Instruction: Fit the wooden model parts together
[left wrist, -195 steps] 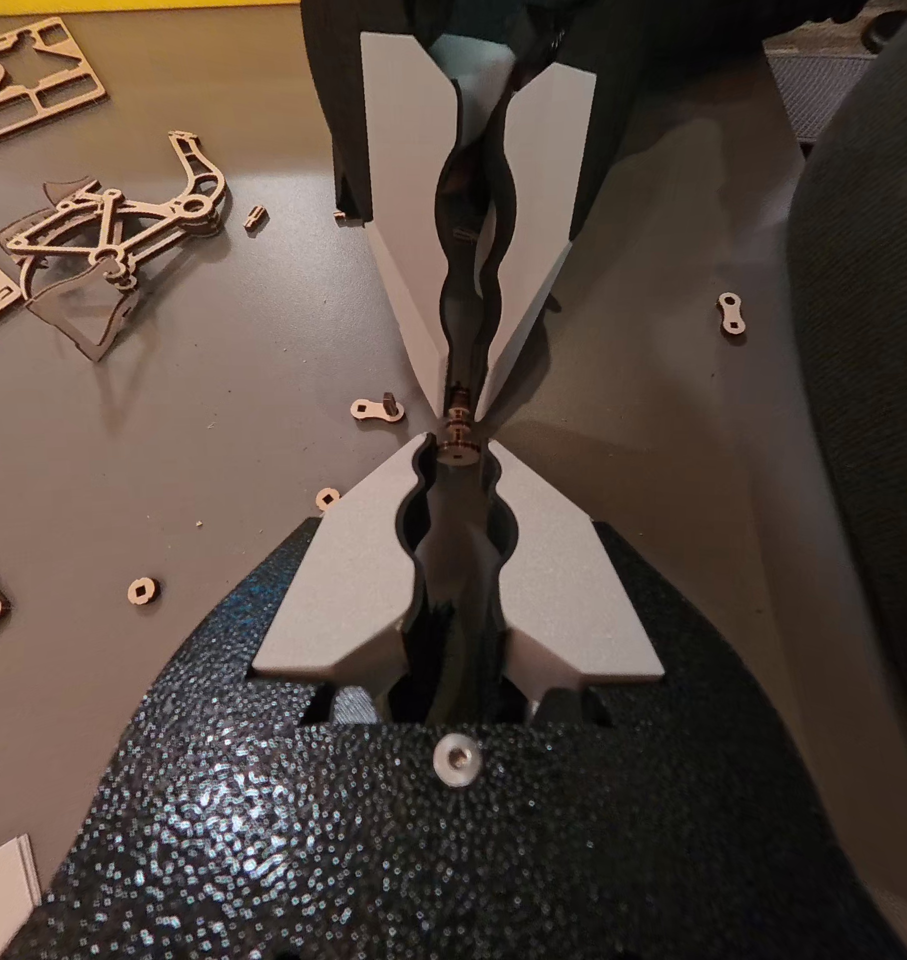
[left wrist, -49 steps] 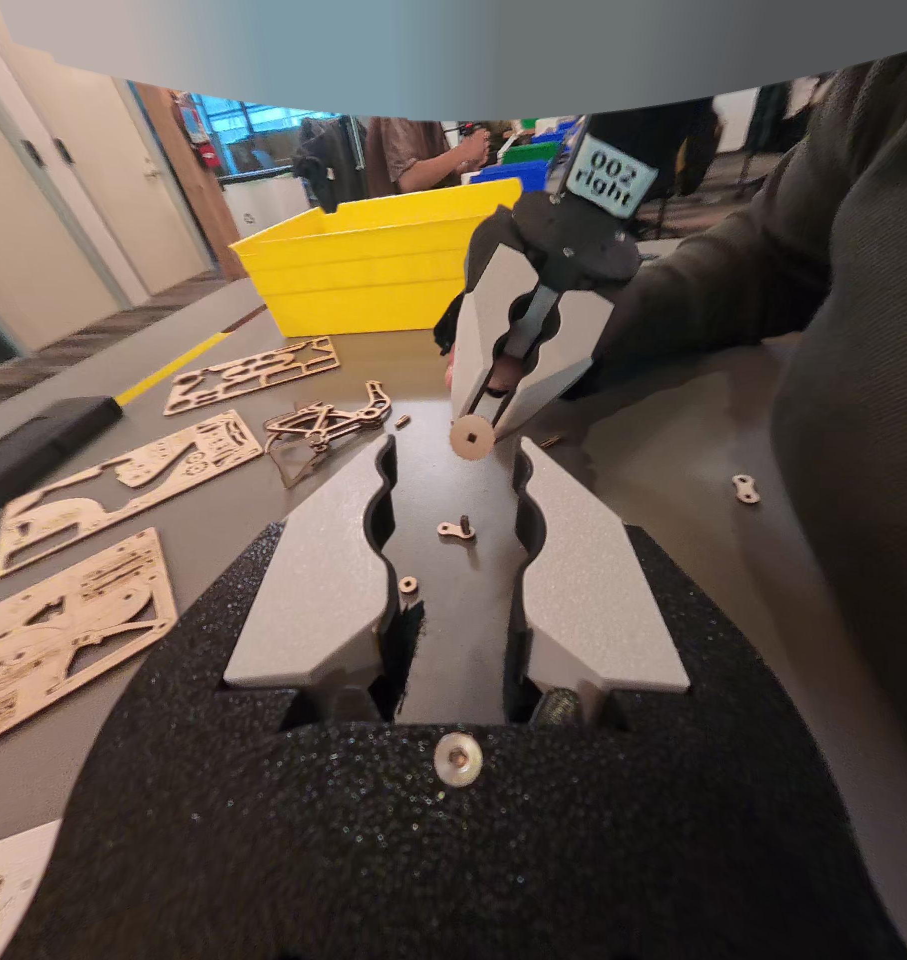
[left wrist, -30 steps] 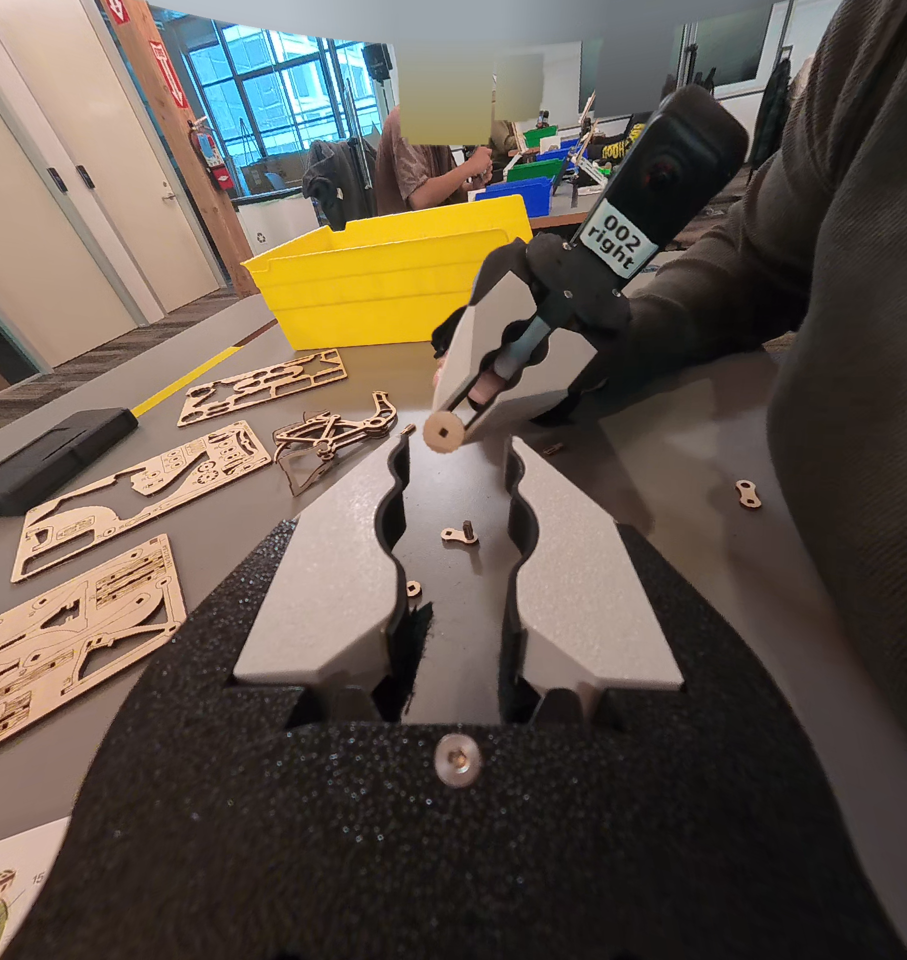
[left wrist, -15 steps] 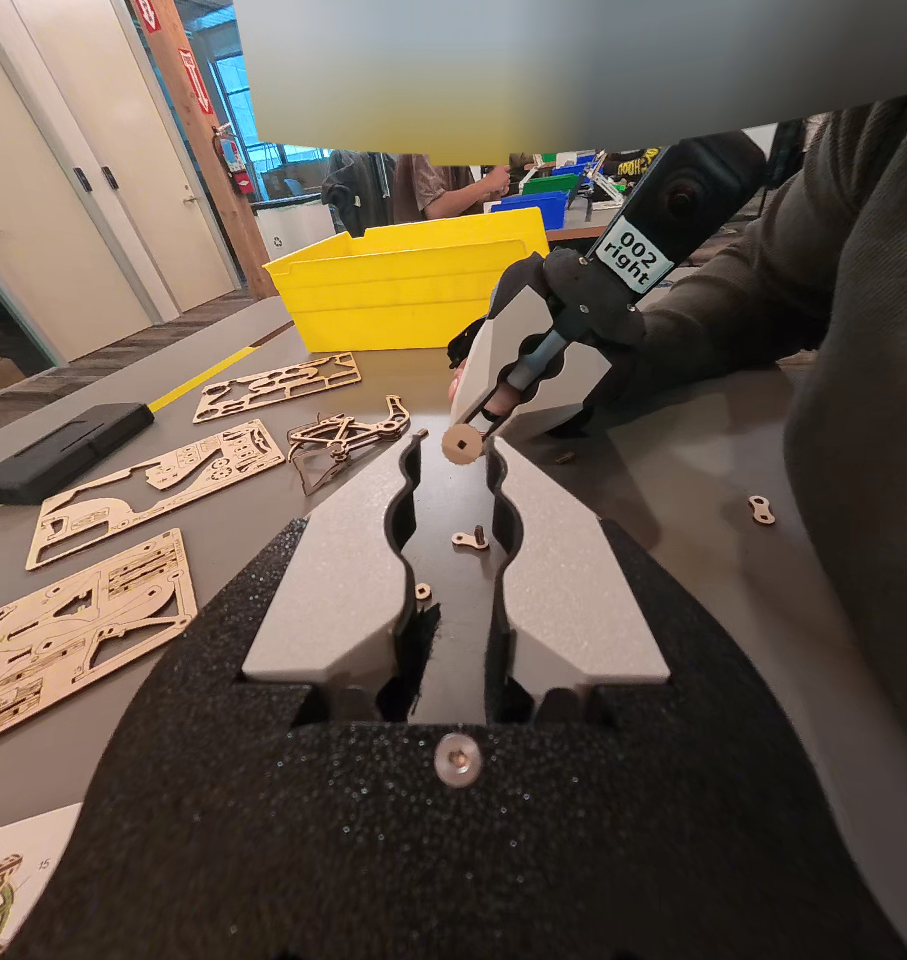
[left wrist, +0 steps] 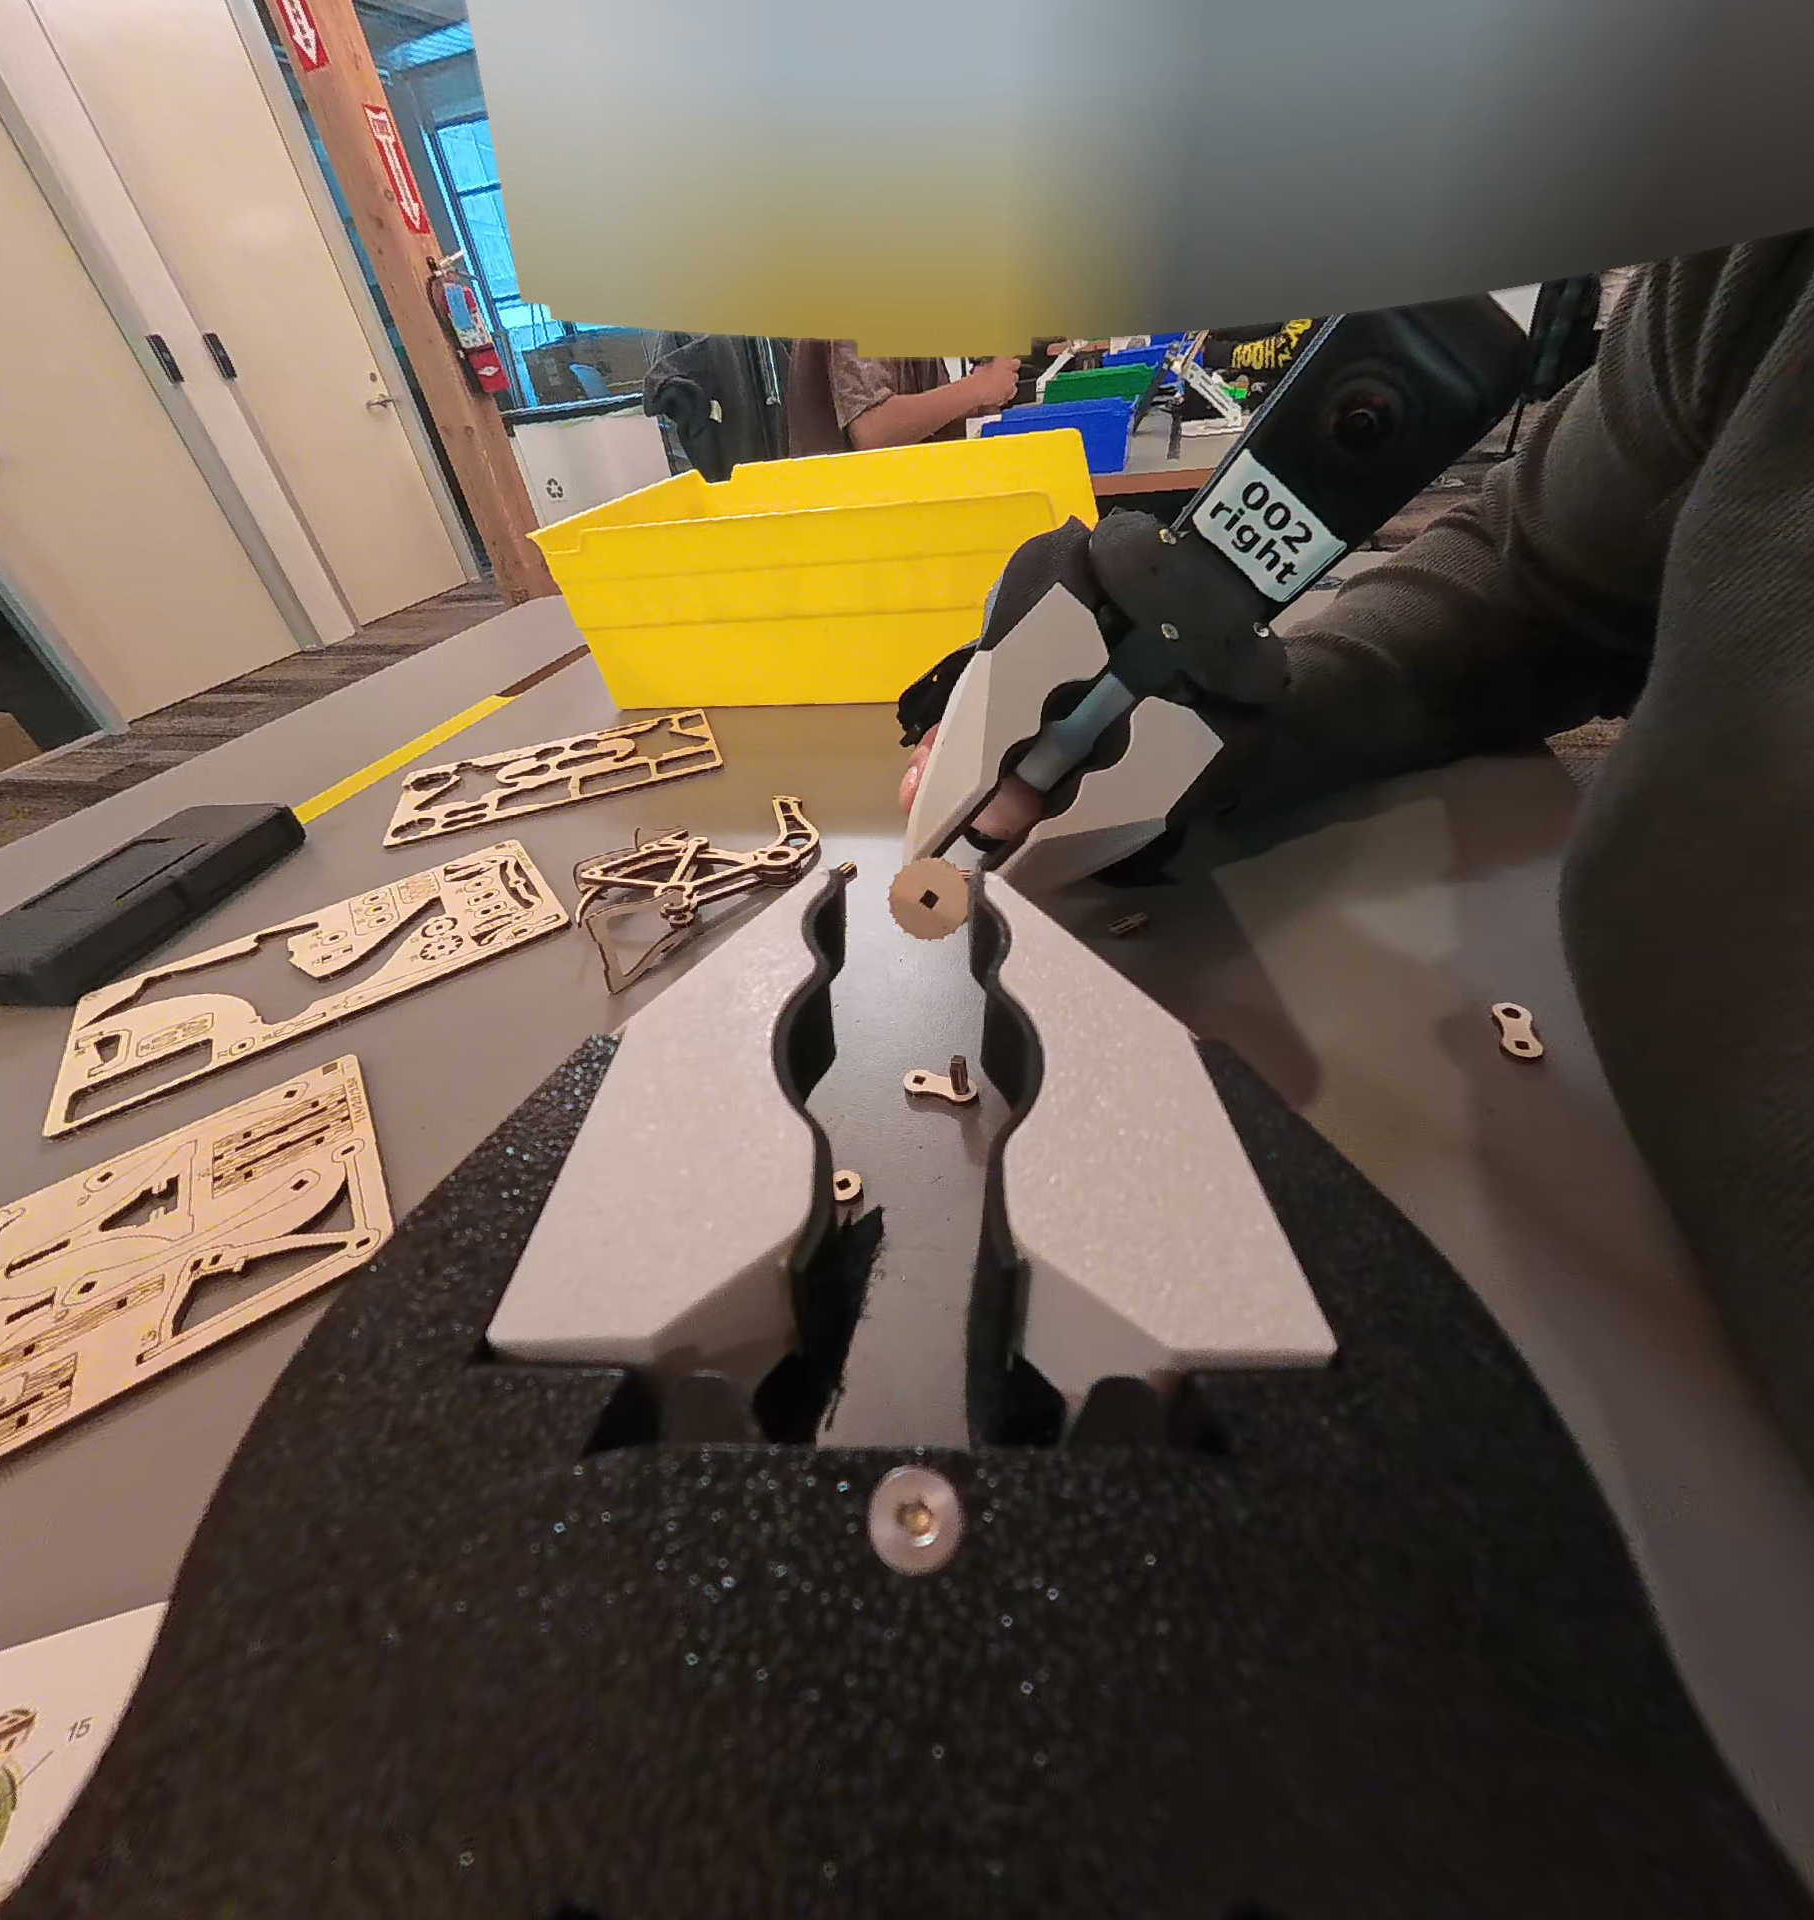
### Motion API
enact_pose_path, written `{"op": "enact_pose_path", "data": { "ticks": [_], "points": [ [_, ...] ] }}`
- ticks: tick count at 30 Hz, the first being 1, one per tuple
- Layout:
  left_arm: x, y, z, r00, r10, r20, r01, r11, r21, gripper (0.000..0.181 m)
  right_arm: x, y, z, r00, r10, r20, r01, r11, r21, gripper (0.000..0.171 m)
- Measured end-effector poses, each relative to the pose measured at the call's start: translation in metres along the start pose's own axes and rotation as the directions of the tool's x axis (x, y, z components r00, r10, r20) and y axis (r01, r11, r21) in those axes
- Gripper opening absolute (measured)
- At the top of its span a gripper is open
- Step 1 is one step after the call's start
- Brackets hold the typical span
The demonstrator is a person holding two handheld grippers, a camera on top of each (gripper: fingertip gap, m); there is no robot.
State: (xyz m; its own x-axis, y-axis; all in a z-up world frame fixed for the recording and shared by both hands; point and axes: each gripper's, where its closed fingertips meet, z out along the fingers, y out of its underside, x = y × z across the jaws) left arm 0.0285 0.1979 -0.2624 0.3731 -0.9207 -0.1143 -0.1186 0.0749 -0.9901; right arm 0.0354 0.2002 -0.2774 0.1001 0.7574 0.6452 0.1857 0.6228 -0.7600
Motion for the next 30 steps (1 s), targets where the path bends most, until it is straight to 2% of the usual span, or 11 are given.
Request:
{"op": "enact_pose_path", "data": {
  "ticks": [9,30],
  "points": [
    [-0.001,0.0,0.0,1.0,-0.006,0.001,0.006,1.0,0.003,0.021,0.019,-0.01,-0.01,0.991,0.126,-0.05,-0.12,0.988,0.101,0.007],
    [0.005,-0.003,-0.002,0.999,0.002,-0.041,-0.001,1.0,0.023,0.015,0.016,-0.011,-0.009,0.993,0.115,-0.04,-0.111,0.989,0.099,0.007]
  ]
}}
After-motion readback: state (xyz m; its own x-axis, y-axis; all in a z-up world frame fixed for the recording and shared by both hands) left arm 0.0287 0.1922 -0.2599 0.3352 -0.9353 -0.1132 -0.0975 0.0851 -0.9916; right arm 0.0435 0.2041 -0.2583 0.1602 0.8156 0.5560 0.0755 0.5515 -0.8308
